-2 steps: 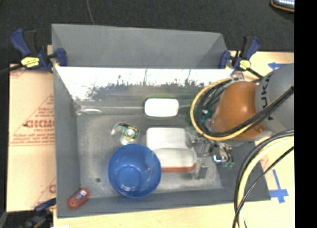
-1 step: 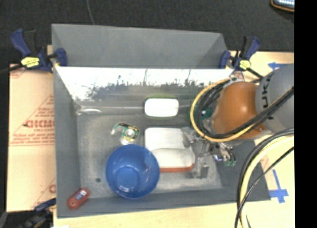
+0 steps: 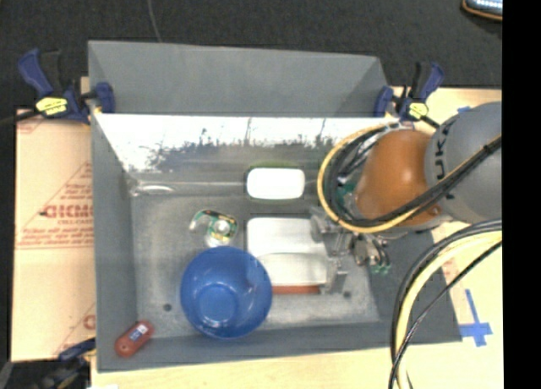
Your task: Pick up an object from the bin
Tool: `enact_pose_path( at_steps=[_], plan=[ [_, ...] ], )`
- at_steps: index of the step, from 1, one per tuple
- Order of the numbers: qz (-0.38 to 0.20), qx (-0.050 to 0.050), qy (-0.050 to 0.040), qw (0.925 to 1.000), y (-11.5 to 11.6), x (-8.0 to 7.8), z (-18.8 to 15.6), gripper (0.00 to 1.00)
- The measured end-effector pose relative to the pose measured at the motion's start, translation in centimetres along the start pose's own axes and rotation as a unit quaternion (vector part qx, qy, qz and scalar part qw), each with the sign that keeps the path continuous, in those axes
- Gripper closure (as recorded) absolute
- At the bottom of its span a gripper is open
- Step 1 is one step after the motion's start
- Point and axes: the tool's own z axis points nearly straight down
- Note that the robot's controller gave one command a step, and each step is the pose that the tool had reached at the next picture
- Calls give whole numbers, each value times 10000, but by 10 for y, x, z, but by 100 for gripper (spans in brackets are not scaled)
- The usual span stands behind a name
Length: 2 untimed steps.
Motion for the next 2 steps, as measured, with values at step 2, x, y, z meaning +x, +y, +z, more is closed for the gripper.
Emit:
enact_pose_path(
  at_steps=[2],
  plan=[
    [55,13,-72,10000,-2,8,1,0]
  ],
)
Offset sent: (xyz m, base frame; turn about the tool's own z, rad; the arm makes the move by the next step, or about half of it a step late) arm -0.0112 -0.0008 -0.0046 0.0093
